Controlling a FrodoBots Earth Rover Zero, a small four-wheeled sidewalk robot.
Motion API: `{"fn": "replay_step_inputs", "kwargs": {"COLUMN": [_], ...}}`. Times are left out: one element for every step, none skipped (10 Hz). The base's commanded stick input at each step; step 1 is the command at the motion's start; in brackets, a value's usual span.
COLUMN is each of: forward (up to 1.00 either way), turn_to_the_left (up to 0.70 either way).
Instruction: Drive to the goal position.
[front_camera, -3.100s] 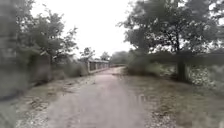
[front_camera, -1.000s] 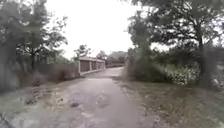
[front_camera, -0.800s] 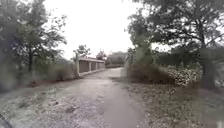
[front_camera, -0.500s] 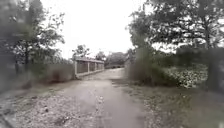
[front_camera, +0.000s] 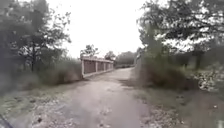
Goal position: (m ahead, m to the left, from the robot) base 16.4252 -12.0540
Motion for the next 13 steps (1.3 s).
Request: {"fn": "replay_step_inputs", "kwargs": {"forward": [0.7,0.7,0.7,0.7,0.7,0.7,0.7,0.7,0.7,0.7,0.7,0.7,0.7], "turn_to_the_left": [0.0,0.0,0.0,0.0,0.0,0.0,0.0,0.0,0.0,0.0,0.0,0.0,0.0]}}
